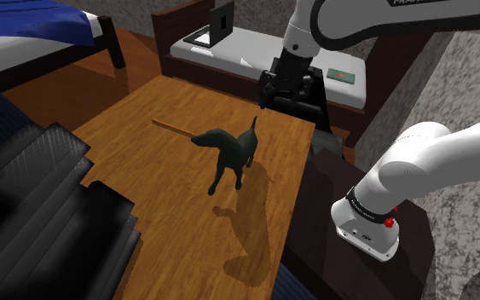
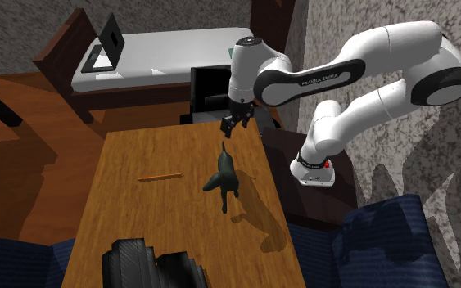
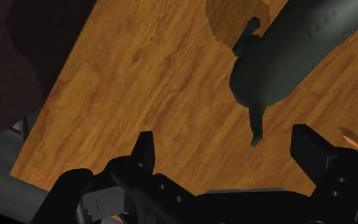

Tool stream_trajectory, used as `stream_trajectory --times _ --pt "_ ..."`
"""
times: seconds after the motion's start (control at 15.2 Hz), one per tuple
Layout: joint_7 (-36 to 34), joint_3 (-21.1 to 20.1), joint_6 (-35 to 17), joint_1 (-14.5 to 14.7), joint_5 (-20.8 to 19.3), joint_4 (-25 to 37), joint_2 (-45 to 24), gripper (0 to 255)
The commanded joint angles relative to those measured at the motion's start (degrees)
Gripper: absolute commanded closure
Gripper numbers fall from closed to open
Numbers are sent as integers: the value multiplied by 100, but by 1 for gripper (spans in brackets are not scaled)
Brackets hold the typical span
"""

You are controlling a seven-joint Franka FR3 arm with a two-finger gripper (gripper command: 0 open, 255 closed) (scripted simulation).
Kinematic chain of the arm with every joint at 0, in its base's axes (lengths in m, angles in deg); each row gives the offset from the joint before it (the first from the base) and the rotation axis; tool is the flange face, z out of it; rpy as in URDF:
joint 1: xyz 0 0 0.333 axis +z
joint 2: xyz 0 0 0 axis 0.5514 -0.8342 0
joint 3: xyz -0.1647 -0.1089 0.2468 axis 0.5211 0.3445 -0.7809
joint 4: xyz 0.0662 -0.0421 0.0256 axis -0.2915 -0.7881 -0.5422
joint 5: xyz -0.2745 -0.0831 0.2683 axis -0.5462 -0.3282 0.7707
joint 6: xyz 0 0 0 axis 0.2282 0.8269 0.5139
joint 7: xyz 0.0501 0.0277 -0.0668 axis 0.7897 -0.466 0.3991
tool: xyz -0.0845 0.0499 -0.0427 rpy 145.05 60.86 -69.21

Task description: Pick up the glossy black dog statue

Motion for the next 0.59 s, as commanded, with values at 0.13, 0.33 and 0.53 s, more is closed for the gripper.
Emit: stream_trajectory --times 0.13,0.33,0.53 --pt "-1102 -611 -884 -78 398 -150 -541 0" --pt "-1907 -1069 -1558 -194 586 -133 -1089 0" --pt "-1918 -1122 -1765 -195 619 -226 -1200 0"
